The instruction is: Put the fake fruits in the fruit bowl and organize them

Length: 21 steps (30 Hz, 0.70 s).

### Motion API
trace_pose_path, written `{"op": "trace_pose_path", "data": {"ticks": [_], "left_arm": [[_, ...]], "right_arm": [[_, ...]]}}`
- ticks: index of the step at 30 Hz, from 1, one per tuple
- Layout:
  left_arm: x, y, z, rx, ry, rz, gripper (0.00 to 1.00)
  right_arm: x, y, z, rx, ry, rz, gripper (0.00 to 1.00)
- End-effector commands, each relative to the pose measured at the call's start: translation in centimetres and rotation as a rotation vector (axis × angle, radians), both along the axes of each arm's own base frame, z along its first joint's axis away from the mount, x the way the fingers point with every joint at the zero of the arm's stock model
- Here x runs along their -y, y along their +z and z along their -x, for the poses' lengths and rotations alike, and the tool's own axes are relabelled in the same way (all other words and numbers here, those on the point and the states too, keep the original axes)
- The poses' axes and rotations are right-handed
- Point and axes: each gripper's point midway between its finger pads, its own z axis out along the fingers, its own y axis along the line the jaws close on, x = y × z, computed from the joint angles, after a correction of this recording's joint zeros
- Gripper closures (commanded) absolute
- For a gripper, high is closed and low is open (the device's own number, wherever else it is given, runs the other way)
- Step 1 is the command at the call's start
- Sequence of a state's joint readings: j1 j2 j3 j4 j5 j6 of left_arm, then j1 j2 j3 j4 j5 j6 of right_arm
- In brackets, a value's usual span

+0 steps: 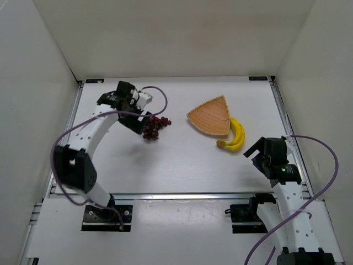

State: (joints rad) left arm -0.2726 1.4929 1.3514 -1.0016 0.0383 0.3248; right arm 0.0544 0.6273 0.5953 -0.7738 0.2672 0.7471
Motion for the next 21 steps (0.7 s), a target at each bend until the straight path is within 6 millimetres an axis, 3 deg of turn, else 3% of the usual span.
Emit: {"op": "trace_pose_path", "data": {"ticks": [1,2,3,4,6,7,8,11,14,15,17,19,21], "left_arm": [[4.8,-0.5,-3.3,-0.052,-0.078,0.12,0.0],[6.0,0.6,-5.1,-0.037,-0.068,0.164,0.0],[6.9,0.1,-5.8,-0.062,-0.072,0.176,0.0],[7.3,-2.4,-6.7,-0.126,-0.057,0.162,0.0],[8.6,-2.9,-8.2,-0.133,-0.043,0.163,0.0],[8.5,-3.7,-8.8,-0.141,-0.035,0.146,0.0],[8.6,-6.0,-9.0,-0.192,-0.021,0.114,0.0],[7.5,-9.2,-10.4,-0.217,0.04,0.022,0.0],[7.3,-10.2,-11.6,-0.215,0.062,-0.009,0.0],[7.5,-9.6,-12.1,-0.195,0.061,-0.001,0.0],[7.4,-10.2,-11.4,-0.231,0.042,-0.009,0.0],[7.8,-10.4,-10.9,-0.263,0.002,0.008,0.09],[7.6,-10.1,-10.3,-0.284,-0.009,-0.004,0.33]], "right_arm": [[-0.4,2.5,-1.4,0.093,0.033,-0.004,0.0],[-0.4,2.5,-1.4,0.093,0.033,-0.004,0.0],[-0.4,2.7,-1.4,0.102,0.033,-0.005,0.0],[-0.4,2.3,-1.3,0.093,0.033,-0.004,0.0],[-0.2,2.3,-1.1,0.091,0.033,0.008,0.0],[0.0,2.3,-1.1,0.092,0.027,0.015,0.0],[0.0,2.3,-1.1,0.092,0.027,0.015,0.0],[0.0,2.2,-0.9,0.082,0.027,0.016,0.0],[0.0,2.3,-1.0,0.08,0.033,0.022,0.0],[0.0,2.1,-1.0,0.067,0.034,0.022,0.0],[0.0,2.6,-1.5,0.072,0.04,0.028,0.0],[0.0,2.5,-1.7,0.067,0.04,0.029,0.0],[0.0,2.8,-2.1,0.073,0.047,0.034,0.0]]}}
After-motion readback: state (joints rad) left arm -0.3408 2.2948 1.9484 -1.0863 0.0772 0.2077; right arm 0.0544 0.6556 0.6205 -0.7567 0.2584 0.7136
